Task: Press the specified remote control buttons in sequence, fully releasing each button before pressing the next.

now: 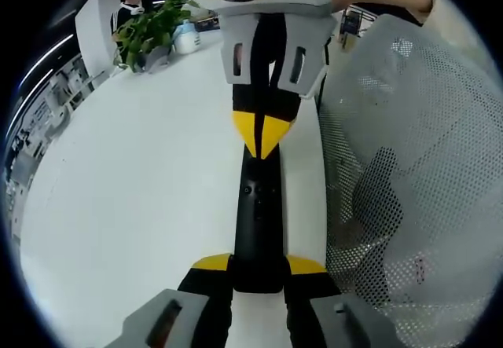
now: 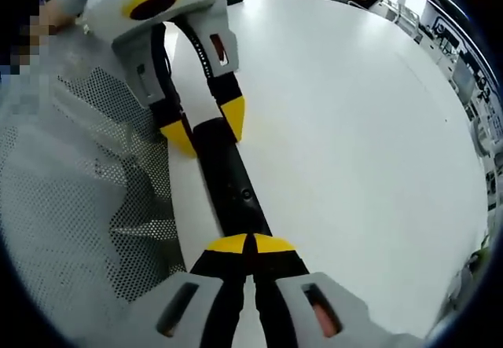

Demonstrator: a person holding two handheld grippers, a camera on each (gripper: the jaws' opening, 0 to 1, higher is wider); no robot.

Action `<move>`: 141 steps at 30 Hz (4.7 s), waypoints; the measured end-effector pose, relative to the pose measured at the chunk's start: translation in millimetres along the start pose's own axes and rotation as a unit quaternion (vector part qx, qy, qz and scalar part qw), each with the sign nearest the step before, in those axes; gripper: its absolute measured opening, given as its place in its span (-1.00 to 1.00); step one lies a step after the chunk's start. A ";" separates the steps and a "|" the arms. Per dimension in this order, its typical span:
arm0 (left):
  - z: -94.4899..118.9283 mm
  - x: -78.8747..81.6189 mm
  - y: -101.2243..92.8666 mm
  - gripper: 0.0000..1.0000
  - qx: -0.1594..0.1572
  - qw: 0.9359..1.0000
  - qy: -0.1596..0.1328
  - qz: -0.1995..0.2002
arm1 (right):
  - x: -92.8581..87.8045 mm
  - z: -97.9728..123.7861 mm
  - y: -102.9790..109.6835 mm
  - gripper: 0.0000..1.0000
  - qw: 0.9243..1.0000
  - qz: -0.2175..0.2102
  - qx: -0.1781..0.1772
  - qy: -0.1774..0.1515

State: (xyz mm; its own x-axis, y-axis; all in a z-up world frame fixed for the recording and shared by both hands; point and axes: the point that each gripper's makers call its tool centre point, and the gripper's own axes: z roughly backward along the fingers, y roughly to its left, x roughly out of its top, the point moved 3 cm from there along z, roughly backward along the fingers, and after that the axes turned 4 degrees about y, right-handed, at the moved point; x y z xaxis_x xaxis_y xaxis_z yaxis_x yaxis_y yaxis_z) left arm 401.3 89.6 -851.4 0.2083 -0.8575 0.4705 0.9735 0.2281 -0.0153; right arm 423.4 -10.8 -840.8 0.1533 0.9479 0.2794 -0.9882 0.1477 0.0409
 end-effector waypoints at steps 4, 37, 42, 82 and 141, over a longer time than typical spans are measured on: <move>0.0 -0.1 0.2 -0.51 0.000 1.000 0.000 0.000 | 0.9 -0.4 0.2 -1.00 1.000 0.007 0.000 0.006; -0.7 0.4 0.8 -0.51 0.000 1.000 -0.002 0.003 | 1.7 -0.8 -0.5 -1.00 1.000 -0.001 -0.008 0.006; -0.6 0.3 0.4 -0.51 0.001 1.000 -0.002 0.003 | 8.9 -2.8 3.7 -1.00 1.000 0.002 -0.006 -0.006; -1.1 0.5 0.8 -0.51 0.001 1.000 -0.004 0.006 | 9.1 -3.9 2.7 -1.00 1.000 -0.024 0.008 -0.017; -0.7 0.9 0.4 -0.51 0.002 1.000 0.002 0.013 | -0.8 -1.0 15.8 -1.00 0.999 -0.020 -0.015 -0.035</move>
State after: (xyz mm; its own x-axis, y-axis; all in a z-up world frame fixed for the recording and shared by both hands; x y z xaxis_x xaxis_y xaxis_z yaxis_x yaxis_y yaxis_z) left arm 402.0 88.7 -851.6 0.2340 -0.8528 0.4669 0.9674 0.2522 -0.0242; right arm 407.7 -9.0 -841.4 0.1919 0.9189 0.3447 -0.9804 0.1954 0.0247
